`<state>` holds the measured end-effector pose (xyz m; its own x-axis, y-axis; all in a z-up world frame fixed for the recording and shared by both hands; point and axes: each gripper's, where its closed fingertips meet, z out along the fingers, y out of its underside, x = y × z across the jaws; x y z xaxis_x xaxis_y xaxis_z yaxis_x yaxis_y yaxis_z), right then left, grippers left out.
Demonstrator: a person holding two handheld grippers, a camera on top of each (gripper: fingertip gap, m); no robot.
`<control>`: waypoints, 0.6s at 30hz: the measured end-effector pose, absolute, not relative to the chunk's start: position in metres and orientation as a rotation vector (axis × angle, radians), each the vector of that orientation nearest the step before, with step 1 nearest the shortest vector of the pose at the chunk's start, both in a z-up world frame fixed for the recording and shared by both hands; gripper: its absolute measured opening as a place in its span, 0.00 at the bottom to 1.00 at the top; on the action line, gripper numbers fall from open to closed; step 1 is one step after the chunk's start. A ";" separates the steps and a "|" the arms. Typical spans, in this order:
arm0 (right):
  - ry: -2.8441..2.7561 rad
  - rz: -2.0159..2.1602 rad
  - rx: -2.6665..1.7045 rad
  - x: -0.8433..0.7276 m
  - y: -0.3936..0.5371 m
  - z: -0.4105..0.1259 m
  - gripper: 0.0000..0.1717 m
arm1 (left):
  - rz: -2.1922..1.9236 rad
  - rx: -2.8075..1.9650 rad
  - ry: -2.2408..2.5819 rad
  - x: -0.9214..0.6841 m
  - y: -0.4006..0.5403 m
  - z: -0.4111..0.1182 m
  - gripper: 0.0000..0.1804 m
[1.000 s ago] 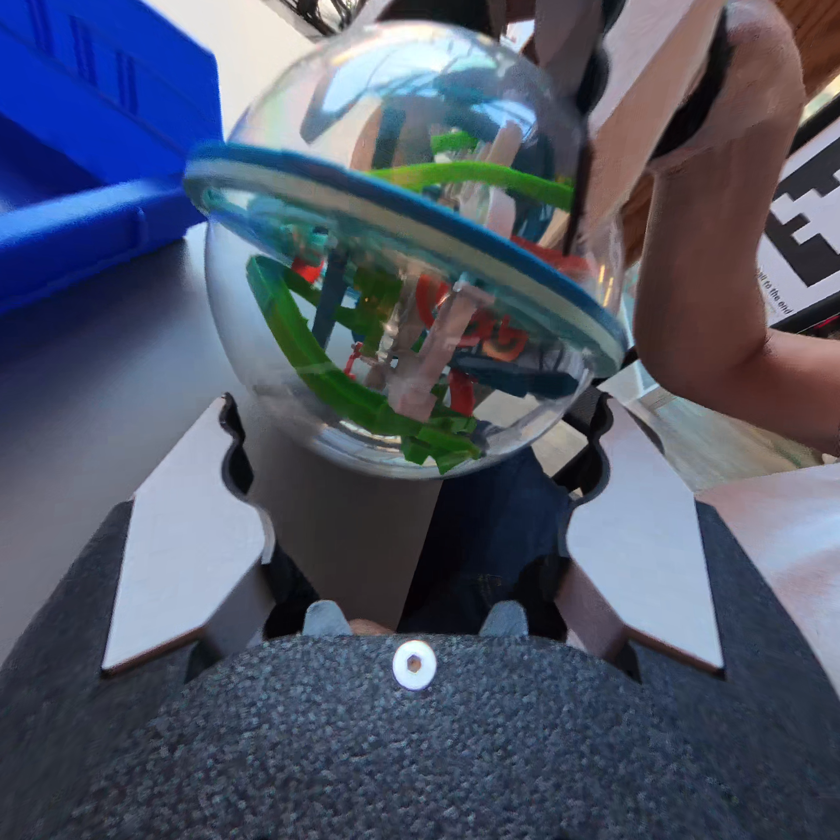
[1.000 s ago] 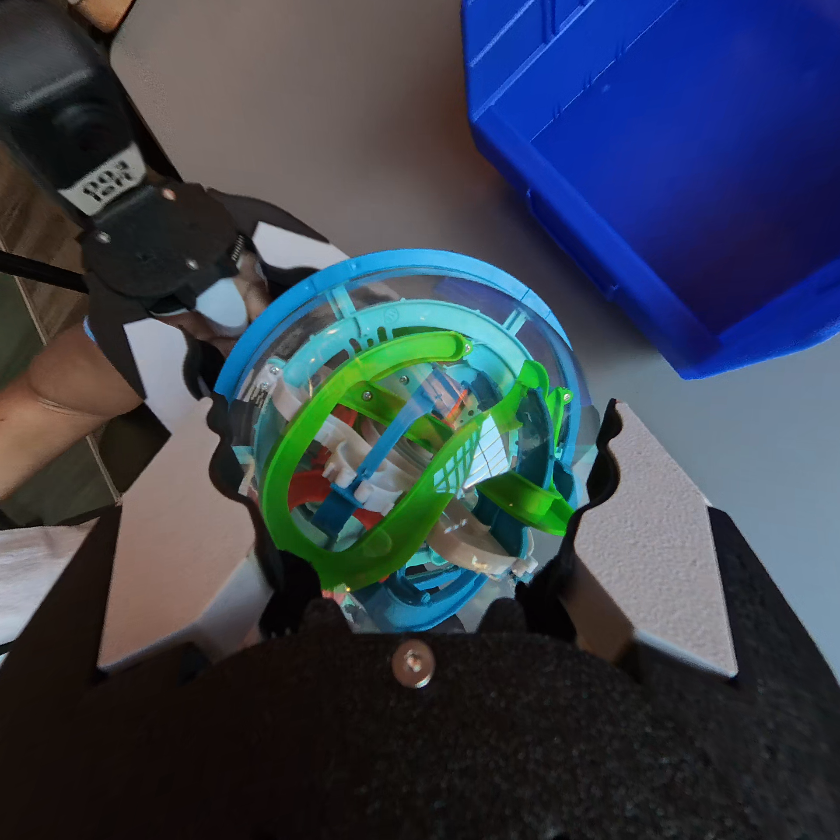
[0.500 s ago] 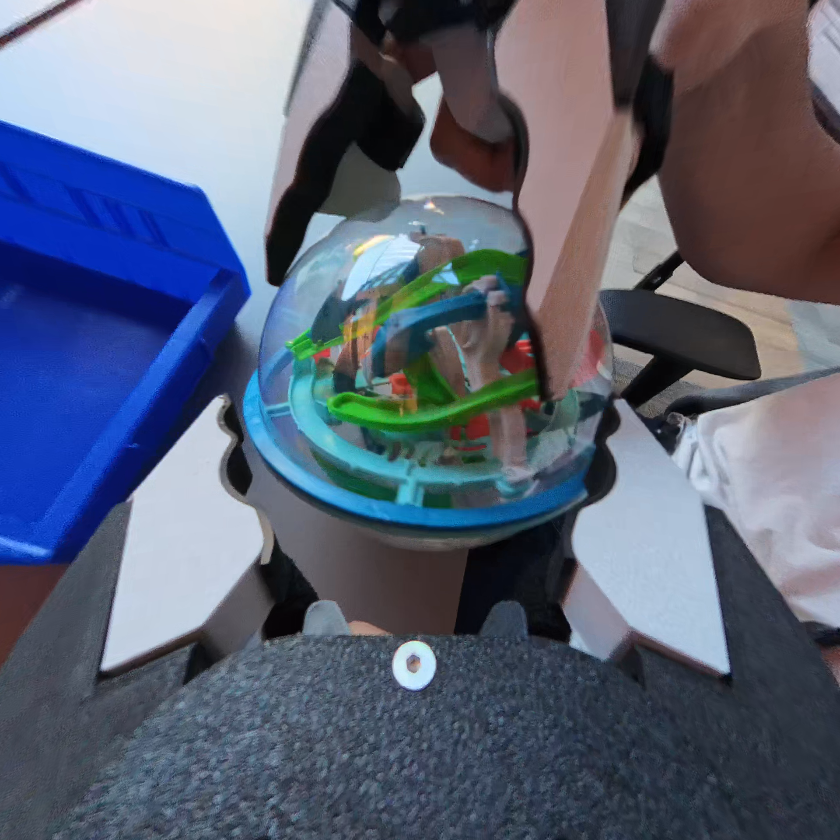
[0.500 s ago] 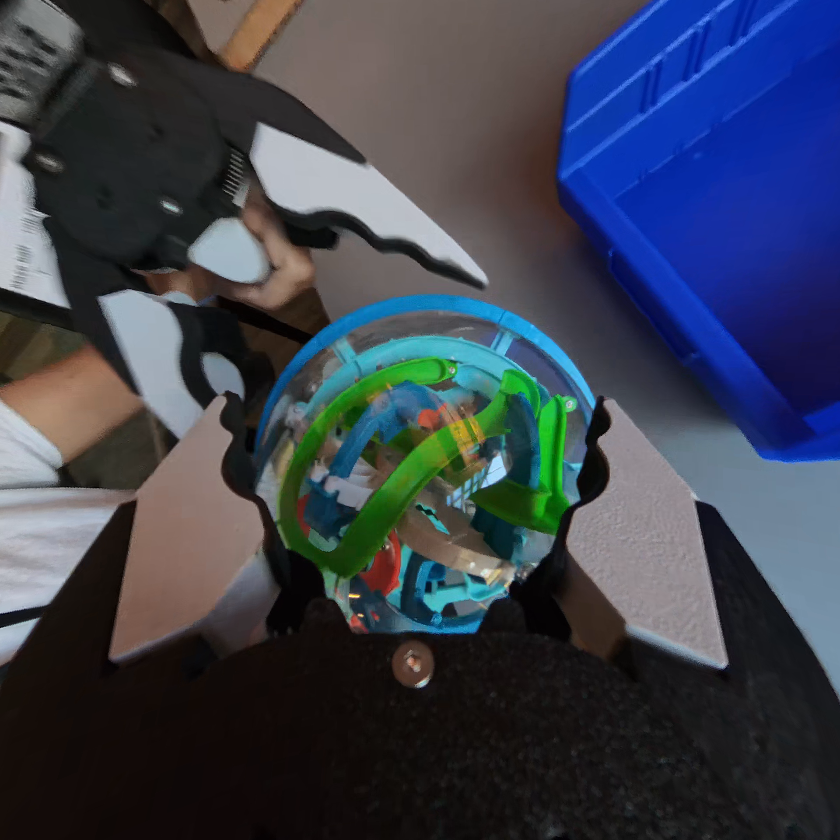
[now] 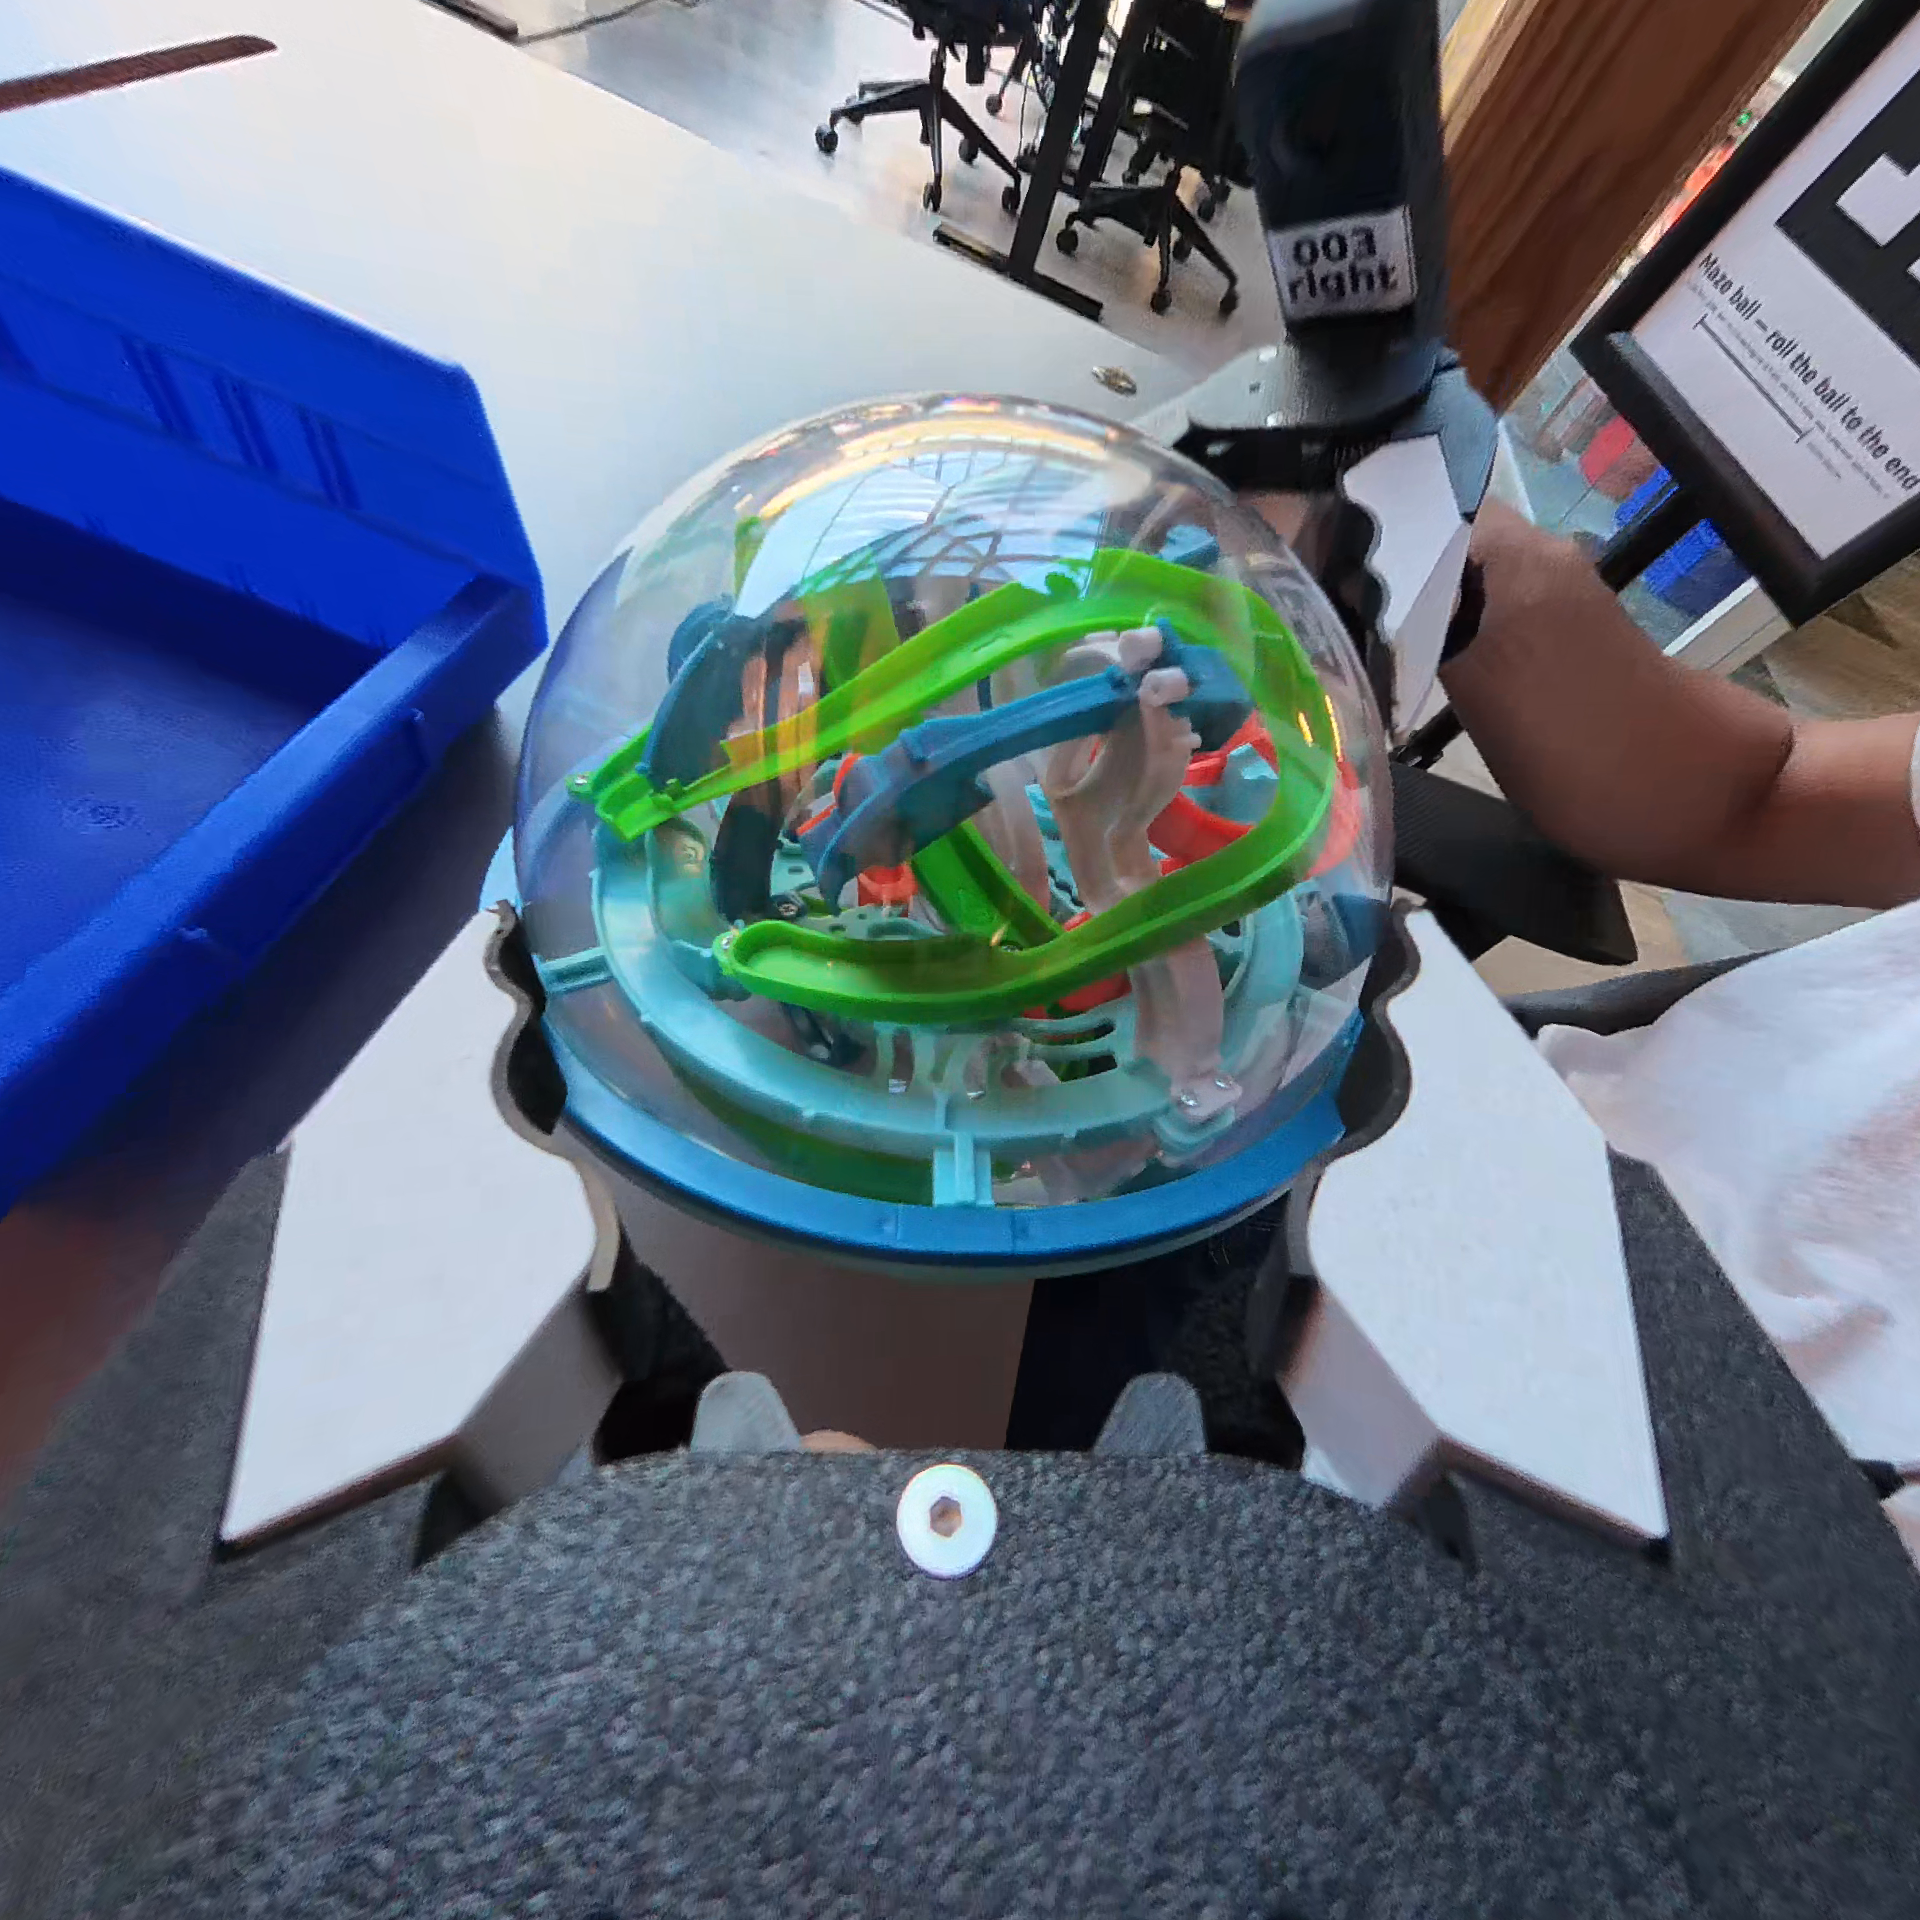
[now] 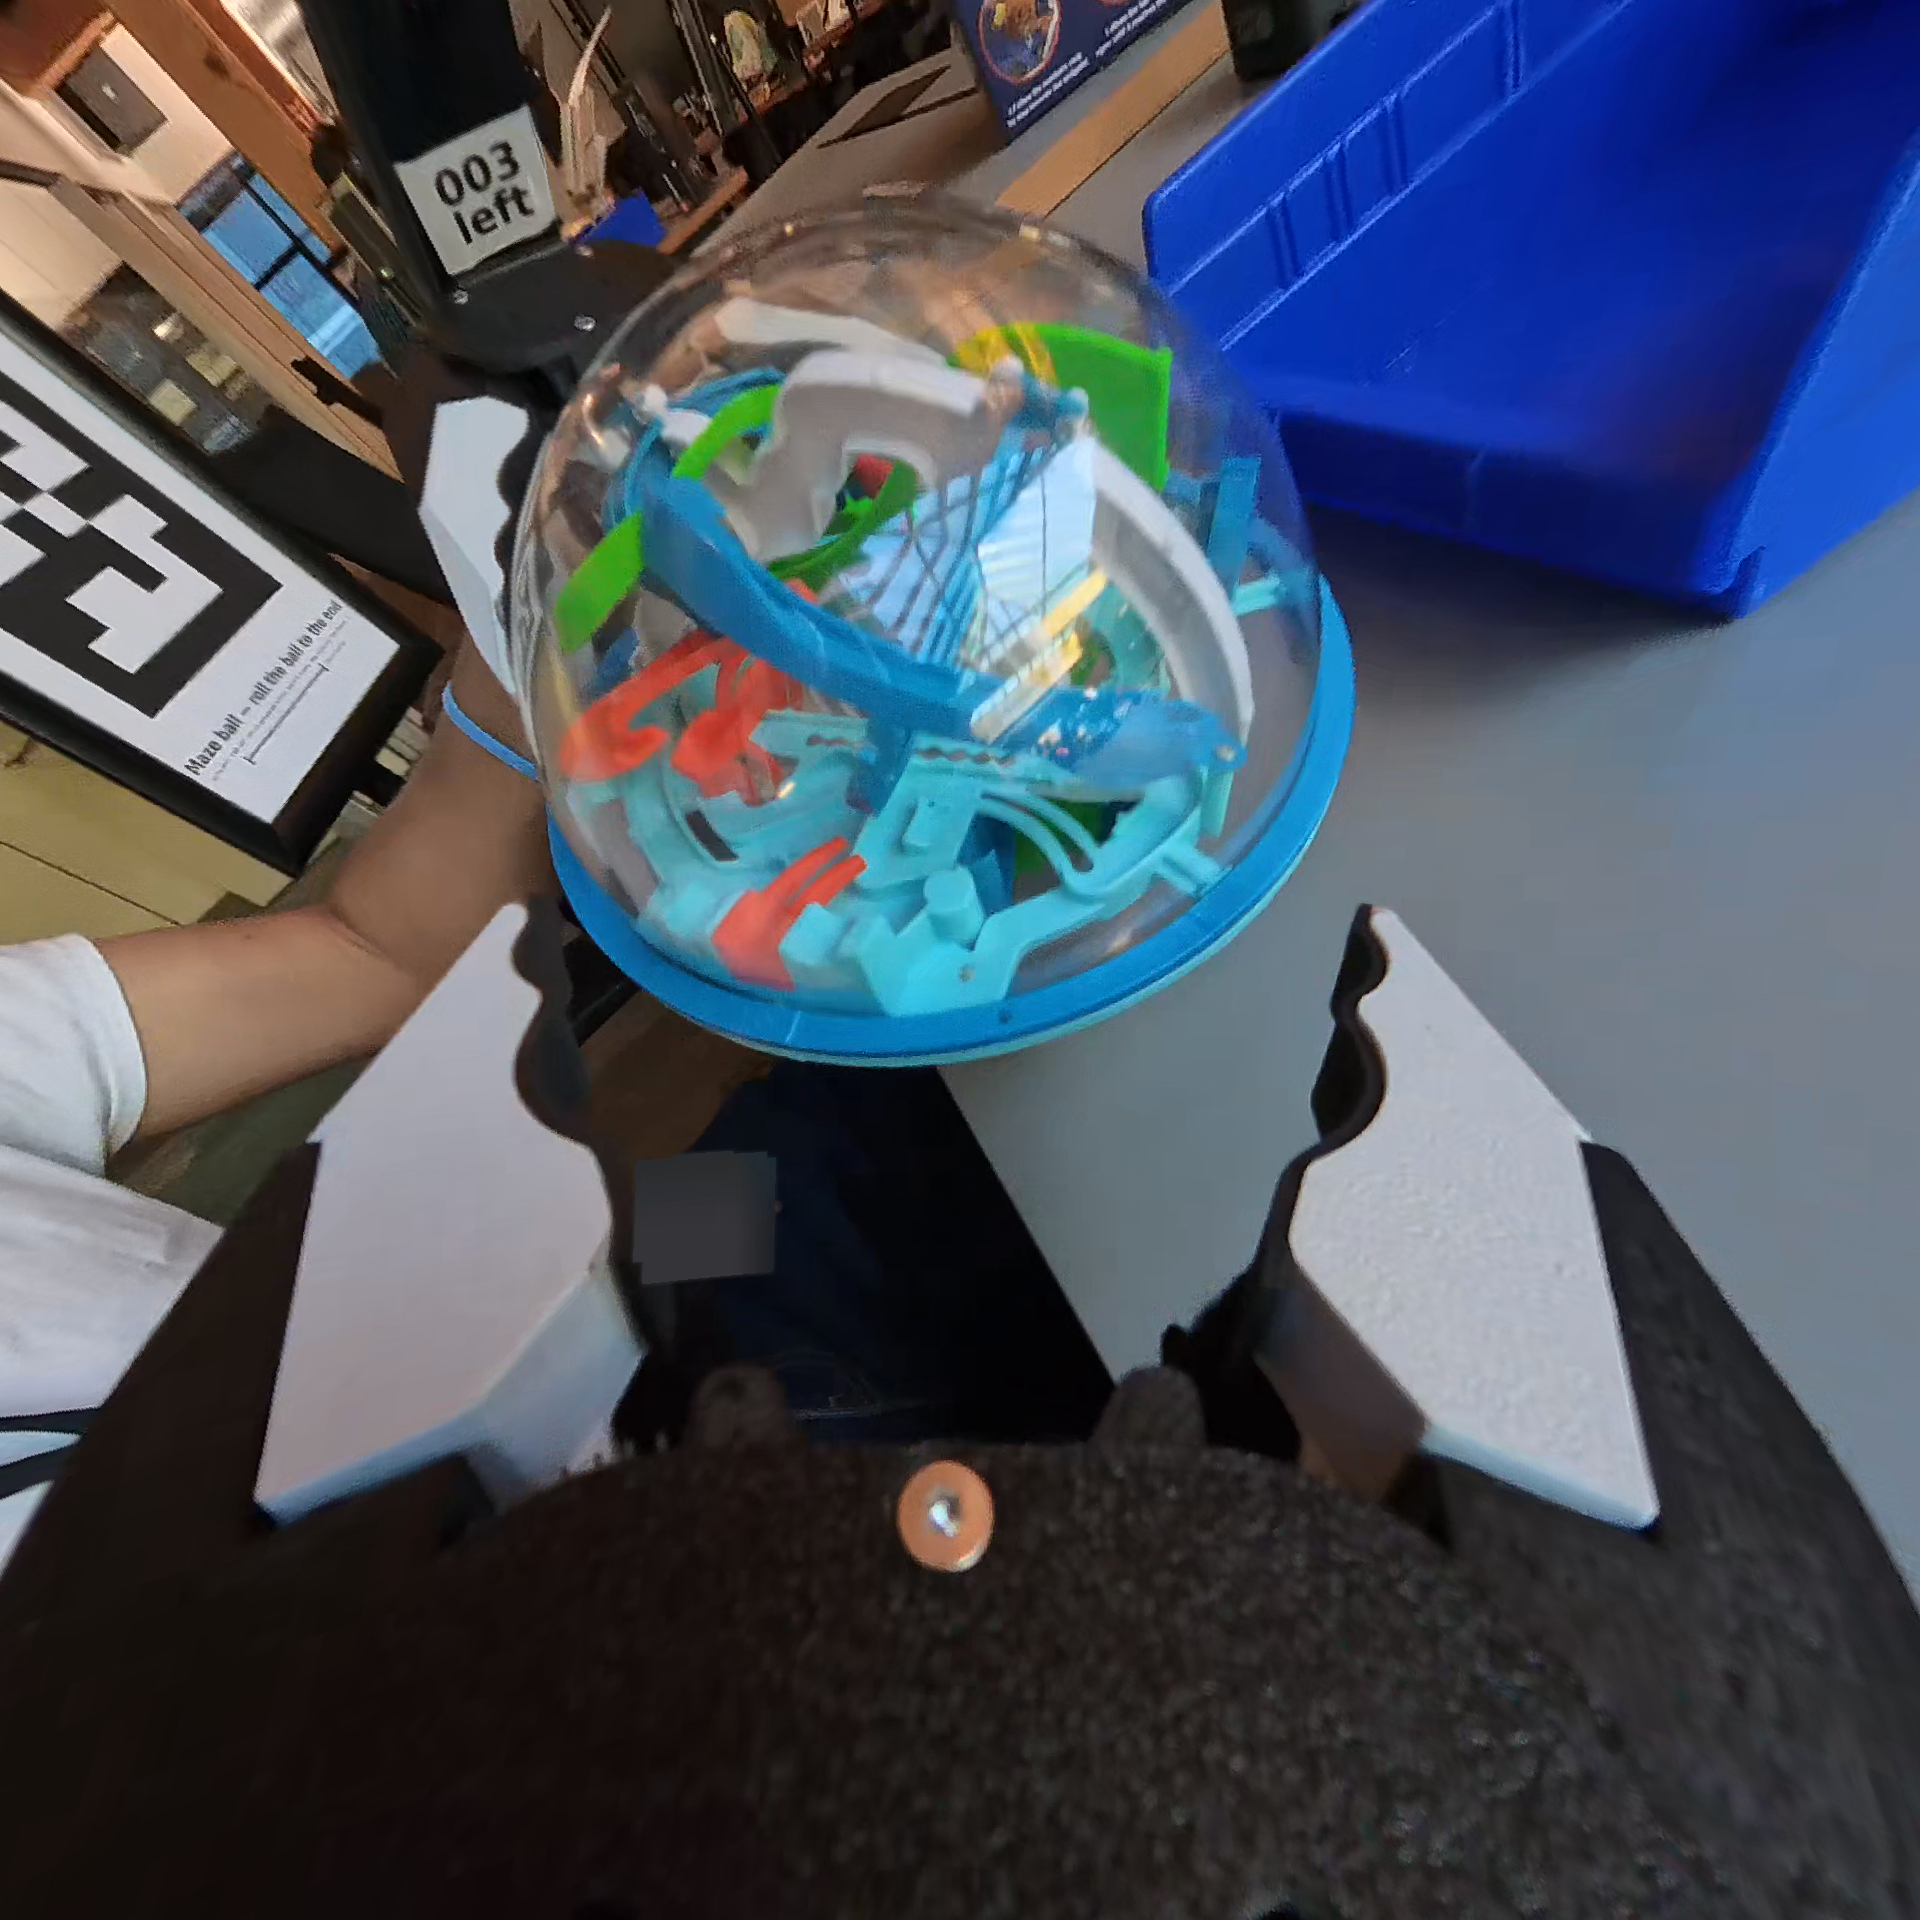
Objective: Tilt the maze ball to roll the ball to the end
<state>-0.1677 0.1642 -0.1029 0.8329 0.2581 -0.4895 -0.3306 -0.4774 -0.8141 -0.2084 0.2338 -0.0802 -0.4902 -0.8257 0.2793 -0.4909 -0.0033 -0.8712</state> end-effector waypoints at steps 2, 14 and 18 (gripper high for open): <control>0.095 0.735 -1.926 -0.176 0.165 -0.106 0.84 | -1.505 -1.370 1.927 -0.211 0.235 -0.081 0.83; 0.218 0.903 -1.938 -0.204 0.188 -0.108 0.90 | -1.317 -1.351 1.822 -0.230 0.221 -0.095 0.85; 0.126 0.833 -1.990 -0.197 0.189 -0.102 0.90 | -1.328 -1.369 1.902 -0.242 0.220 -0.103 0.83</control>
<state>-0.1968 0.1894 -0.1016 0.7634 0.2365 -0.6010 -0.4042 -0.5508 -0.7302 -0.2424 0.2203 -0.1033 -0.4101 -0.8961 0.1700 -0.4685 0.0470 -0.8822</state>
